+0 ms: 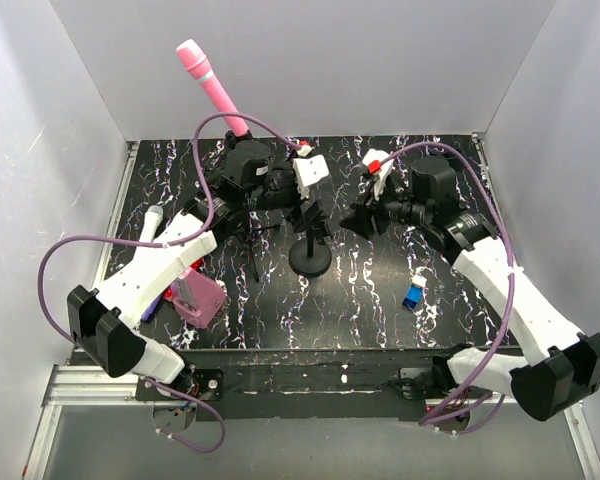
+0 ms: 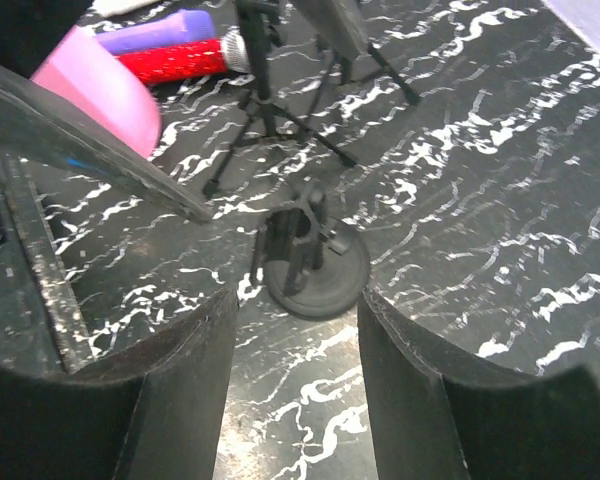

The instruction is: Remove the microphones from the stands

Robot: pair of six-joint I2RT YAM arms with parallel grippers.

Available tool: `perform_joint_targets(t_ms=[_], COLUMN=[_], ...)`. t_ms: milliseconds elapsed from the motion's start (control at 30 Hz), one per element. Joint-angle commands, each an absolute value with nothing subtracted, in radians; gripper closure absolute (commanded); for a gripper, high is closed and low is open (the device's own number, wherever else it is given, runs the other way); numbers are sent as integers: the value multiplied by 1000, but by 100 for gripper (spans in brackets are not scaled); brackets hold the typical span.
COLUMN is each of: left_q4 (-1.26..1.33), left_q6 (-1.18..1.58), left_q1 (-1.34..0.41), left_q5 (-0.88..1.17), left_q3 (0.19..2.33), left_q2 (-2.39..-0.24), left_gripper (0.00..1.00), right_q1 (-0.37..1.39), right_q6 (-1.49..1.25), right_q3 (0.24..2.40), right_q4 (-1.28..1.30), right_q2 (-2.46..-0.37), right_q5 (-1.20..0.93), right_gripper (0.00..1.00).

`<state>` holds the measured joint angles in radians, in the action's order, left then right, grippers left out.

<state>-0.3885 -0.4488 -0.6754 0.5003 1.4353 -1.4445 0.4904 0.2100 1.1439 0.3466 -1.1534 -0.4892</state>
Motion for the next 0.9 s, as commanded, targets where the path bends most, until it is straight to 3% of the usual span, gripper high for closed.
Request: perform_joint_targets(t_ms=[0,133,333,567,767,867], left_q4=[-380,-468,-511,-486,-454,-437], left_q6=[-416,-403,-407,-426,-422,-416], left_q1=[-675,-673,-673,-670,-658,-652], left_q5=[436,356,276,224,230,236], left_q3=[1485,1517,1482,1425,1391,1381], left_q2=[-1417,-1378,-1269,-1201,-1180,-1180], left_gripper=[22,21,20,19,19,19], right_q1=[483,491,639,709,709,709], right_q6=[183,16,-3,25,41,55], right_q3=[1226,1246,1292,1312,1302,1302], right_q4=[384,290,305,342,322,314], right_q2=[-1225,-1301,-1376,-1468,-1519,-1537], right_q5=[-673,-654,-379,-71,-28,-23], right_gripper=[41,21,15,25,31,41])
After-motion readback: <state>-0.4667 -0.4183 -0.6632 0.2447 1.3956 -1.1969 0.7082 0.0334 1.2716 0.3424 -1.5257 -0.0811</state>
